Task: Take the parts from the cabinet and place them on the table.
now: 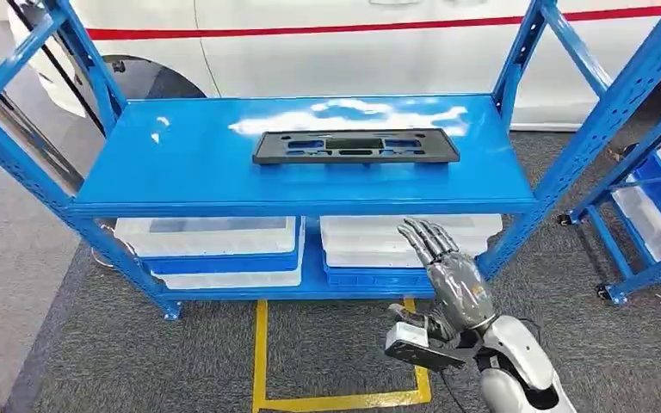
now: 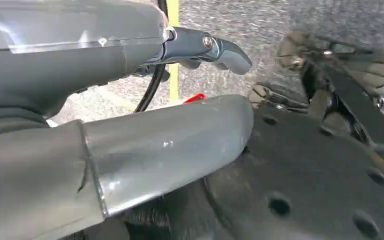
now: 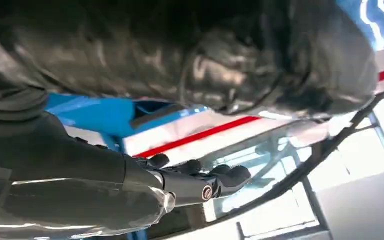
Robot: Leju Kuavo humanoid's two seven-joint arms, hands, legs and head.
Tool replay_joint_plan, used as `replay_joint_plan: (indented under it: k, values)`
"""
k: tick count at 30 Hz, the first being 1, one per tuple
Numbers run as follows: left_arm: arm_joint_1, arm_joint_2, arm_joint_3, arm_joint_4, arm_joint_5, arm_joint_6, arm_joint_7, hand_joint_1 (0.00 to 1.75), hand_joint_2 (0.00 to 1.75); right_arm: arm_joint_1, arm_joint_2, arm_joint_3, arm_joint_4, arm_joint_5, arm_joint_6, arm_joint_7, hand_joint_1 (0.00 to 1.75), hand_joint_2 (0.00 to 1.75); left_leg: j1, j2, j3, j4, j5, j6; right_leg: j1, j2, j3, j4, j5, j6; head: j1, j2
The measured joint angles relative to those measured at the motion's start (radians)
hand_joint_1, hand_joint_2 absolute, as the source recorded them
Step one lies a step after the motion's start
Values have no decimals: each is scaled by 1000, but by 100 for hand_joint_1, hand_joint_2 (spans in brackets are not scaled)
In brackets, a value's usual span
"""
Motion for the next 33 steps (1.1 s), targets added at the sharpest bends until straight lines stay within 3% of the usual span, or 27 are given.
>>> replay_joint_plan:
  k: [1, 4, 6, 8, 10, 11, 12, 14, 15, 17, 18, 19, 20, 21, 23, 24, 25, 26, 27, 28, 30, 31, 32, 33]
  values:
    - [-1, 0, -6, 0, 2, 0, 1, 0, 0, -8, 2, 10, 0, -6, 5, -1, 0, 0, -6, -1, 12, -27, -17, 8, 5, 2, 2, 2, -8, 9, 0, 0]
    - [-2, 0, -23, 0, 18, 0, 2, 0, 0, -25, 10, 44, 1, -11, 10, -1, 0, 0, -4, -2, 17, -33, -27, 30, 6, 1, 21, -1, 1, 24, 1, 0]
    - [-1, -1, -33, 0, 31, 0, 3, 0, 0, -29, 10, 62, 4, -14, 11, 0, 0, 0, 1, -2, 49, -46, -32, 44, 3, 0, 7, 47, -15, 31, 3, 0]
    - [-3, -1, -44, 0, 40, 0, 3, 0, 0, -35, 11, 79, 6, -21, 11, 0, 0, 0, 1, -3, 59, -47, -40, 54, 4, -1, -84, 185, -59, 36, 4, 0]
    - [-2, -1, -54, 0, 48, 0, 2, 0, 0, -32, 11, 90, 13, -25, 10, 2, 0, 0, -1, -4, 71, -47, -55, 55, 4, -1, -176, 290, -107, 40, 4, 0]
    - [0, -1, -58, 0, 53, 0, 2, 0, 0, -31, 11, 97, 16, -26, 10, 2, 0, 0, -2, -4, 81, -47, -64, 54, 4, -1, -199, 291, -101, 39, 3, 0]
    - [1, -1, -62, 0, 54, 0, 2, 0, 0, -31, 11, 102, 17, -26, 9, 2, 0, 0, -2, -5, 95, -47, -74, 52, 5, -1, -200, 256, -74, 37, 4, 0]
    - [1, -1, -71, 0, 62, 0, 3, 0, 0, -31, 11, 110, 18, -27, 9, 3, 0, 0, -2, -5, 128, -47, -97, 47, 8, -1, -164, 110, 42, 27, 4, 0]
    - [3, -1, -75, 1, 64, 0, 3, 0, 0, -31, 11, 114, 18, -27, 9, 6, 0, 0, -2, -5, 132, -50, -109, 44, 11, -4, -150, 32, 128, 15, 5, 0]
    - [-3, 0, -82, 3, 72, 0, 2, 0, 0, -29, 11, 120, 21, -27, 9, 8, 0, 0, -5, -6, 143, -49, -129, 29, 22, -2, -149, 32, 93, 8, 1, 0]
    - [-3, 0, -85, 3, 74, 1, 3, 0, 0, -28, 12, 122, 19, -28, 8, 9, 0, 0, -6, -5, 164, -44, -126, 23, 21, 0, -146, 24, 94, 2, 2, 0]
    - [-1, 0, -88, 3, 76, 1, 2, 0, 0, -30, 12, 125, 19, -28, 8, 10, 0, 0, -7, -4, 165, -39, -116, 17, 17, 2, -135, 21, 89, -7, 1, 0]
    - [-2, 2, -91, 3, 78, 2, 2, 0, 0, -31, 12, 125, 19, -28, 7, 11, 0, 0, -9, -3, 173, -38, -125, 12, 11, 6, -111, 17, 96, -14, 0, 0]
    - [-3, 3, -95, 3, 78, 2, 2, 0, 0, -32, 13, 126, 19, -28, 7, 11, 0, 0, -6, -2, 170, -8, -130, 10, 10, 2, -96, 11, 88, -18, 1, 0]
    - [-8, 4, -98, 3, 79, 2, 2, 0, 0, -35, 16, 131, 19, -28, 7, 11, 0, 0, -3, -2, 83, 128, -155, -2, 8, 2, -81, 10, 75, -23, -8, 0]
    - [-8, 5, -99, 3, 79, 3, 2, 0, 0, -34, 16, 132, 20, -28, 7, 11, 0, 0, -1, -2, 31, 196, -194, -8, 8, 2, -73, 10, 66, -24, -8, 0]
    - [-7, 5, -99, 3, 79, 3, 2, 0, 0, -33, 16, 133, 20, -28, 7, 11, 0, 0, 0, -2, -13, 240, -233, -10, 8, 2, -65, 10, 56, -24, -8, 0]
    - [-5, 5, -100, 3, 79, 3, 2, 0, 0, -32, 16, 133, 20, -28, 7, 11, 0, 0, 1, -2, -38, 248, -246, -11, 8, 4, -54, 10, 48, -23, -9, 0]
    - [-4, 5, -101, 3, 79, 5, 2, 0, 0, -32, 16, 134, 20, -28, 7, 11, 0, 0, 2, -2, -46, 217, -229, -13, 8, 6, -40, 10, 37, -22, -8, 0]
    - [-3, 5, -102, 3, 79, 5, 2, 0, 0, -32, 17, 135, 20, -28, 7, 11, 0, 0, 2, -2, -38, 159, -189, -12, 8, 6, -25, 10, 27, -20, -8, 0]
    - [-1, 5, -103, 3, 80, 5, 2, 0, 0, -33, 17, 137, 20, -28, 7, 11, 0, 0, 1, -1, -12, 7, -37, 0, 8, 4, -3, 10, 5, -14, -8, 0]
    - [3, 5, -105, 6, 82, 6, 2, 0, 0, -34, 17, 138, 21, -28, 7, 11, 0, 0, -7, 0, -18, 4, -9, 7, 11, 6, 11, 13, -3, -8, -6, 0]
    - [0, 5, -108, 6, 82, 6, 2, 0, 0, -36, 18, 140, 22, -29, 7, 12, 0, 0, -10, 0, -16, -1, -47, 17, 11, 10, 10, 10, -13, 2, -9, 0]
    - [-1, 5, -111, 6, 85, 6, 1, 0, 0, -37, 19, 141, 22, -29, 8, 14, 0, 0, -11, 0, -9, -9, -33, 27, 11, 9, 22, 9, -15, 10, -7, 0]
